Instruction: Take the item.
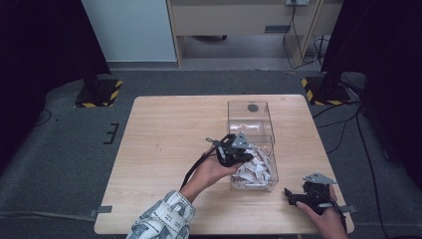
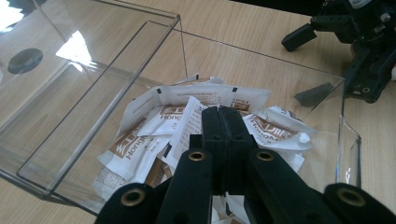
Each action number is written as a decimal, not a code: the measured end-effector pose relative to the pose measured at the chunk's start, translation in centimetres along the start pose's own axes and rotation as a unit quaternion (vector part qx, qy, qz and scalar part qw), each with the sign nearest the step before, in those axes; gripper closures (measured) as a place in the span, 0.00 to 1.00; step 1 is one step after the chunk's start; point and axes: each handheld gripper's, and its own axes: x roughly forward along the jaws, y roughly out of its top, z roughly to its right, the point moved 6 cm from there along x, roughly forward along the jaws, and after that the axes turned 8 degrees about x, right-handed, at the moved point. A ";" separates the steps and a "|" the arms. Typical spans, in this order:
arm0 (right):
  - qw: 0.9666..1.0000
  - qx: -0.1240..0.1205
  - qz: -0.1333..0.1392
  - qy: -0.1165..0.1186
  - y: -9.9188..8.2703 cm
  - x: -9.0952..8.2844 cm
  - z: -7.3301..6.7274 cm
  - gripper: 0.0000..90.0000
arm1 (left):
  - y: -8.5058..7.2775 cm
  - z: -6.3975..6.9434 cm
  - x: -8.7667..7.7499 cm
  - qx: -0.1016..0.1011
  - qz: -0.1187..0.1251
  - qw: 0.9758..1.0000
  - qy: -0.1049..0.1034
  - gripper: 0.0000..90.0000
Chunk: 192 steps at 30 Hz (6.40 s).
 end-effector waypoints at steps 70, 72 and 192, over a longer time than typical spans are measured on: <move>1.000 0.003 0.000 -0.001 0.1 0.1 0.0 0.01 | 2.9 -1.8 -5.6 0.006 0.059 0.998 0.018 0.99; 1.000 0.003 0.000 -0.002 0.1 0.1 0.0 0.01 | 2.8 -1.9 -5.8 0.004 0.063 0.998 0.018 0.99; 1.000 0.004 0.000 -0.001 0.1 0.1 0.0 0.01 | -9.3 -9.1 -8.5 -0.067 0.030 0.993 0.091 1.00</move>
